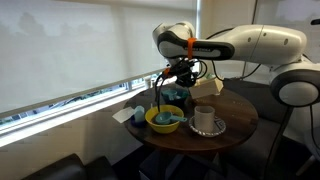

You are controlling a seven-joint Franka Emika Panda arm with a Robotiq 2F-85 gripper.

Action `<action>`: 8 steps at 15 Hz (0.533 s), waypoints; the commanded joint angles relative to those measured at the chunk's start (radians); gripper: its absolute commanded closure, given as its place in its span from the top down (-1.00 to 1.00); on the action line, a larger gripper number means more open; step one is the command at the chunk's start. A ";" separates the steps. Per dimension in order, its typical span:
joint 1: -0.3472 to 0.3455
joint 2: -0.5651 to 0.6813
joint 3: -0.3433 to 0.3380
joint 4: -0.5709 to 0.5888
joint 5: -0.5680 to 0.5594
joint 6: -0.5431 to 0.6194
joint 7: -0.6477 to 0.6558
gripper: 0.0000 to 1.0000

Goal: Pick up the wooden box and put it in the middle of the table

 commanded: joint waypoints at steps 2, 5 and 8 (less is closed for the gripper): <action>0.016 0.035 -0.036 0.027 -0.051 0.069 0.037 -0.97; 0.013 0.054 -0.048 0.028 -0.067 0.093 0.026 -0.97; 0.022 0.070 -0.064 0.028 -0.090 0.104 0.020 -0.97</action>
